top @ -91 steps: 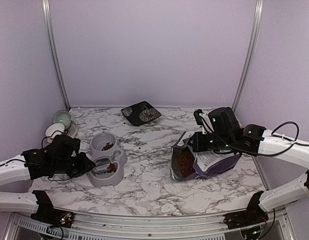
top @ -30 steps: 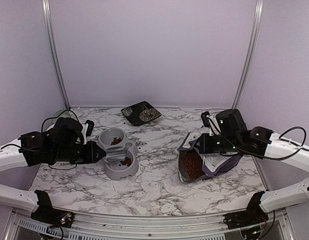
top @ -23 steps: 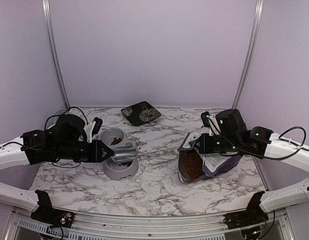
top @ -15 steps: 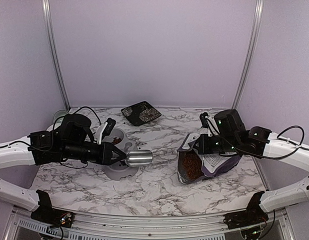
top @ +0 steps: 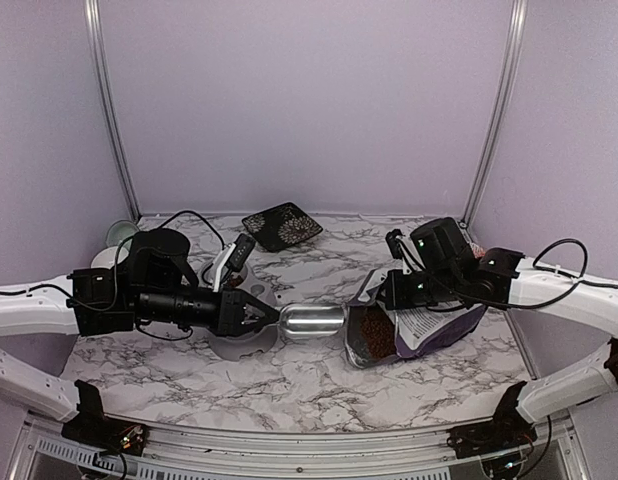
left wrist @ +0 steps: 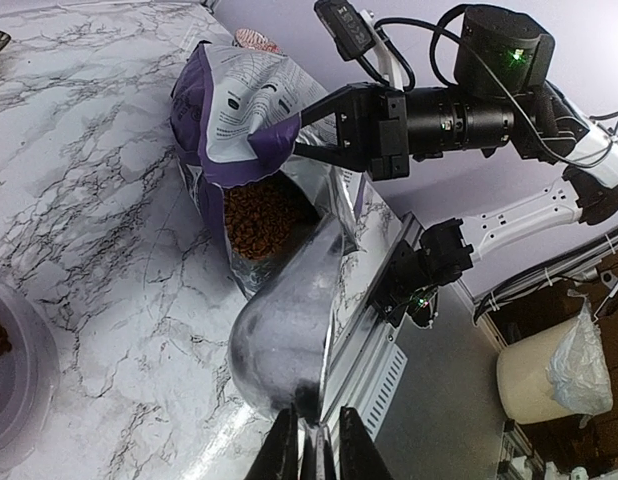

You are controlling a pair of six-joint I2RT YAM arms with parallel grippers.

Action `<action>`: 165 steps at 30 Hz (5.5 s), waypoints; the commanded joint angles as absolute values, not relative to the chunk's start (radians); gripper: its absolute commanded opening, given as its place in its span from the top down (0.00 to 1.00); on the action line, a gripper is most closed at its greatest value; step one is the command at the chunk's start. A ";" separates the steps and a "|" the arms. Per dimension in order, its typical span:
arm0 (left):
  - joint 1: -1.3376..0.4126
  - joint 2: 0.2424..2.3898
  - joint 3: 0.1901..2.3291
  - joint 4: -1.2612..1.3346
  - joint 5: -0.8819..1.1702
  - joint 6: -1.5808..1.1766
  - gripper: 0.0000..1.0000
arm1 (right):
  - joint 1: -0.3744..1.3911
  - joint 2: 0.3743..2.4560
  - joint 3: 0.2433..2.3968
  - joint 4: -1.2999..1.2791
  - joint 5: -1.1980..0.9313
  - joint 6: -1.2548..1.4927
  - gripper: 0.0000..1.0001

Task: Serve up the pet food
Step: Insert the spatula into the pet food bag, then collect the pet food from the pet food bag.

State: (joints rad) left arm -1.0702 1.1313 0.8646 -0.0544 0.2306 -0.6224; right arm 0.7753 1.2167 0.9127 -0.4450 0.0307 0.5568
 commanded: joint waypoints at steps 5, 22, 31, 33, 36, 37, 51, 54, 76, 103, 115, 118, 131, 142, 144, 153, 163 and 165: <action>-1.096 1.219 0.870 0.070 0.251 -0.609 1.00 | 0.754 1.294 1.023 -0.405 0.047 0.551 1.00; -1.104 1.498 1.009 0.155 0.154 -0.598 1.00 | 0.753 1.321 1.047 -0.434 0.053 0.548 1.00; -1.130 1.602 1.064 0.154 0.059 -0.600 1.00 | 0.754 1.313 1.029 -0.428 0.055 0.557 1.00; -1.145 1.621 1.079 0.145 0.018 -0.588 1.00 | 0.754 1.313 1.029 -0.428 0.055 0.558 1.00; -1.167 1.651 1.111 0.115 -0.052 -0.555 1.00 | 0.753 1.308 1.026 -0.429 0.055 0.559 1.00; -1.178 1.661 1.124 0.091 -0.085 -0.541 1.00 | 0.753 1.306 1.025 -0.429 0.055 0.559 1.00; -1.237 1.759 1.179 0.070 -0.349 -0.378 1.00 | 0.753 1.284 1.001 -0.426 0.055 0.568 1.00; -1.245 1.781 1.183 0.093 -0.382 -0.337 1.00 | 0.753 1.283 1.002 -0.426 0.055 0.568 1.00; -1.263 1.909 1.240 0.143 -0.421 -0.323 1.00 | 0.753 1.264 0.975 -0.422 0.055 0.578 1.00; -1.262 1.929 1.180 0.201 -0.168 -0.608 1.00 | 0.753 1.260 0.971 -0.423 0.047 0.578 1.00; -1.220 1.893 1.141 0.224 -0.058 -0.707 1.00 | 0.753 1.248 0.963 -0.425 0.046 0.584 1.00; -1.208 1.898 1.136 0.248 -0.012 -0.736 1.00 | 0.753 1.243 0.958 -0.423 0.046 0.587 1.00; -1.162 1.920 1.129 0.314 0.108 -0.873 1.00 | 0.753 1.239 0.945 -0.417 0.048 0.589 1.00; -1.140 1.953 1.114 0.410 0.182 -0.959 1.00 | 0.753 1.239 0.936 -0.411 0.043 0.592 1.00; -1.137 1.963 1.116 0.423 0.193 -0.969 1.00 | 0.753 1.239 0.934 -0.410 0.043 0.593 1.00; -1.128 1.988 1.141 0.464 0.218 -0.996 1.00 | 0.753 1.236 0.932 -0.410 0.043 0.594 1.00; -1.126 1.951 1.118 0.531 0.245 -1.010 1.00 | 0.754 1.227 0.930 -0.413 0.046 0.597 1.00; -1.125 1.937 1.110 0.540 0.245 -1.018 1.00 | 0.753 1.227 0.930 -0.412 0.046 0.598 1.00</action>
